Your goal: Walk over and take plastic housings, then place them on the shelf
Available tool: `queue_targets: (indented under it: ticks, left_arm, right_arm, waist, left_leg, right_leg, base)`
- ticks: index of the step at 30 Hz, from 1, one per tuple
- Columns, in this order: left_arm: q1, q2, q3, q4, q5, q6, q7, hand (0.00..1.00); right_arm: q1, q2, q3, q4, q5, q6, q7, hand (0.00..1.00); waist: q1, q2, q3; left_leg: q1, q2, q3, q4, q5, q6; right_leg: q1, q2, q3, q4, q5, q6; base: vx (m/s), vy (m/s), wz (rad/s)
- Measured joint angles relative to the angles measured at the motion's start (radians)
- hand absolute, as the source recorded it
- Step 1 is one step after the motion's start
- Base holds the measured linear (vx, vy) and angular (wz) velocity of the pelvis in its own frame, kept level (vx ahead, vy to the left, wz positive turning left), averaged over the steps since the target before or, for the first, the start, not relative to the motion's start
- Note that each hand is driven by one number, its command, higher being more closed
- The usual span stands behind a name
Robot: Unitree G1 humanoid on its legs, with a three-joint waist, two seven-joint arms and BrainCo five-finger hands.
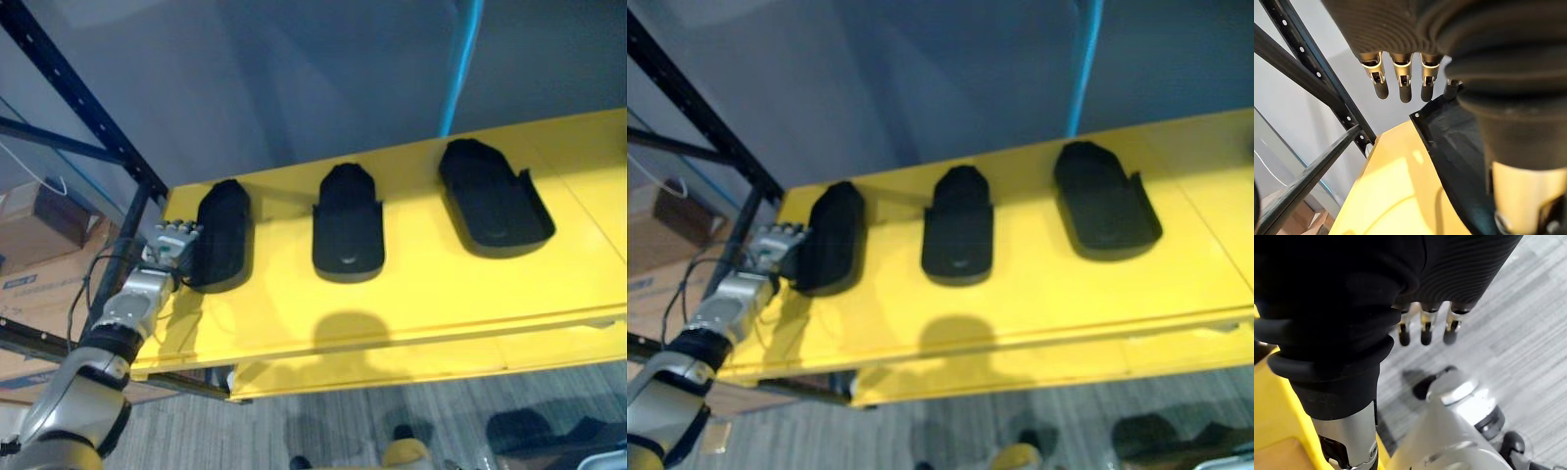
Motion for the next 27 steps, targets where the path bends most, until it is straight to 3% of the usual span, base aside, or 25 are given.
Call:
queue_targets:
  ticks: [9,11,15,19,21,26,27]
  left_arm:
    - [0.004,-0.001,0.014,0.0,-0.007,0.023,0.003,0.0]
    - [0.012,-0.003,0.038,0.0,-0.02,0.05,0.025,0.0]
    - [0.022,-0.012,0.079,0.001,-0.174,0.107,0.173,0.0]
    - [0.023,-0.018,0.141,-0.02,-0.32,0.103,0.328,0.0]
    - [0.024,-0.021,0.159,-0.1,-0.379,0.073,0.429,0.0]
    - [0.023,-0.042,0.169,-0.332,-0.484,-0.018,0.586,0.0]
    - [0.023,-0.083,0.245,-0.551,-0.531,-0.101,0.626,0.0]
  right_arm:
    - [0.004,0.0,0.0,0.0,0.0,0.0,0.0,0.0]
    - [0.005,0.0,0.0,0.0,0.0,0.0,0.0,0.0]
    - [0.01,0.001,0.0,0.0,0.0,-0.001,0.0,0.0]
    - [0.011,0.009,0.0,0.001,0.0,-0.008,-0.001,0.0]
    - [0.012,0.022,-0.001,0.001,0.0,-0.01,-0.002,0.0]
    - [0.016,0.062,-0.001,0.0,0.0,-0.029,-0.022,0.0]
    - [0.018,0.088,-0.005,0.0,0.0,-0.037,-0.031,0.0]
  waist:
    - [0.0,0.0,0.0]
    - [-0.002,0.0,0.0]
    - [-0.001,-0.001,0.001]
    - [0.001,-0.006,0.004]
    - [0.007,-0.015,0.007]
    - [0.019,-0.036,0.002]
    - [0.047,-0.057,-0.011]
  left_leg:
    - [0.0,0.0,0.001,0.0,0.0,0.0]
    - [0.0,0.0,0.001,0.0,0.0,0.0]
    - [0.0,0.0,0.0,0.0,0.0,0.0]
    - [0.0,0.0,-0.002,0.0,0.0,0.0]
    - [0.0,0.0,-0.005,0.0,0.001,0.001]
    - [0.0,-0.002,-0.034,-0.002,0.002,0.003]
    - [-0.002,-0.003,-0.062,-0.005,0.004,0.003]
  right_leg:
    - [0.0,0.0,0.001,0.001,0.0,0.0]
    - [0.0,0.0,0.001,0.001,0.0,0.0]
    - [0.0,0.0,0.001,0.001,0.0,0.0]
    - [0.001,0.0,0.0,0.002,0.0,0.0]
    - [0.002,0.0,-0.002,0.003,0.0,0.0]
    - [0.016,-0.002,-0.031,0.002,-0.005,-0.005]
    - [0.029,-0.004,-0.057,0.001,-0.011,-0.01]
  base:
    - [0.0,0.0,0.0]
    - [0.0,0.0,0.0]
    - [0.0,0.0,0.0]
    - [0.0,0.0,0.0]
    - [0.0,0.0,0.02]
    - [0.0,-0.01,0.17]
    - [-0.01,-0.043,0.41]
